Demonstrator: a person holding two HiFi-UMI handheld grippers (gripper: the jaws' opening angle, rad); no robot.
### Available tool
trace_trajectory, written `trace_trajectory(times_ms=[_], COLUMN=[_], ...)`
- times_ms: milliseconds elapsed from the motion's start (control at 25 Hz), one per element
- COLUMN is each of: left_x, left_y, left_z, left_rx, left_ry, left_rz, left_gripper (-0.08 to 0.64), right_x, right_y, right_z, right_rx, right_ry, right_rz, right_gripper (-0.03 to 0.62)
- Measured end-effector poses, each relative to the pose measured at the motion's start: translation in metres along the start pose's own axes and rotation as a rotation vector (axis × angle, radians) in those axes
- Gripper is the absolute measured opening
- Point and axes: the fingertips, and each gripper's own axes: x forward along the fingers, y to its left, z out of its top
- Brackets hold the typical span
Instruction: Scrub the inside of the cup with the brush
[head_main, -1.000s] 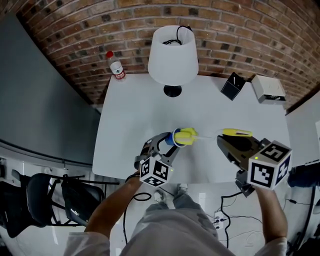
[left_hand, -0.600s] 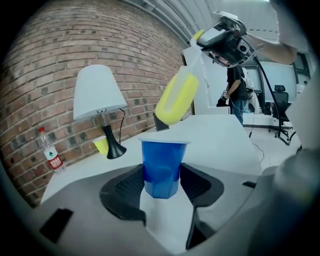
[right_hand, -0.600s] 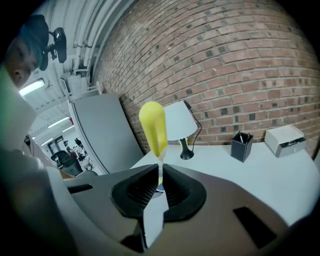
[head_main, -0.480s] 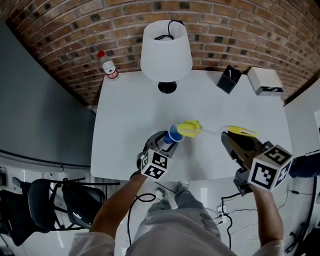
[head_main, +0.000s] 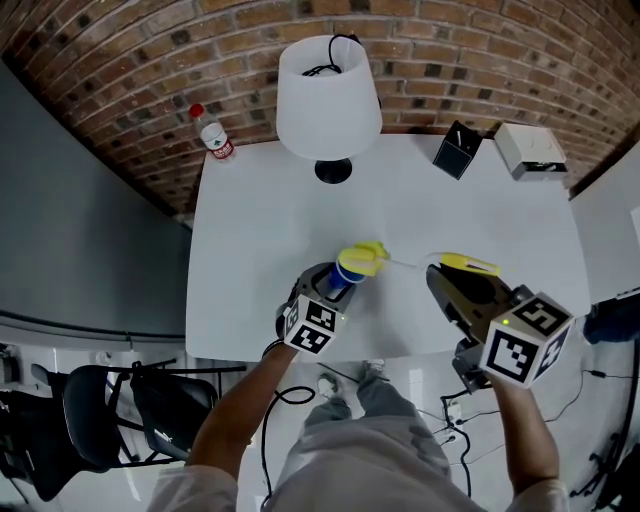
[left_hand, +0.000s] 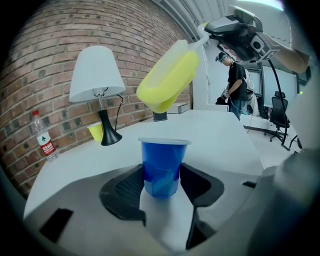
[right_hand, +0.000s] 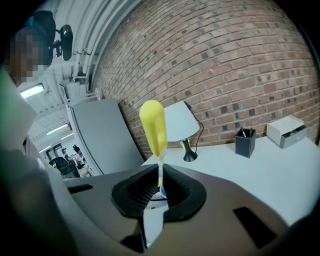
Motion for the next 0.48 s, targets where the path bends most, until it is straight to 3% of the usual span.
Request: trace_trajectory(times_ms=[480], left_x=[-0.005], left_y=[0.002], left_z=[-0.024], left_rx=[-0.027], left_ry=[0.051], left_rz=[-0.030], left_gripper=[0.236], right_x=[0.003], right_y=[0.005], right_z=[-0.008], right_rx=[0.038], right_ry=[-0.021], right_rz=[-0.022], right_gripper=[0.023])
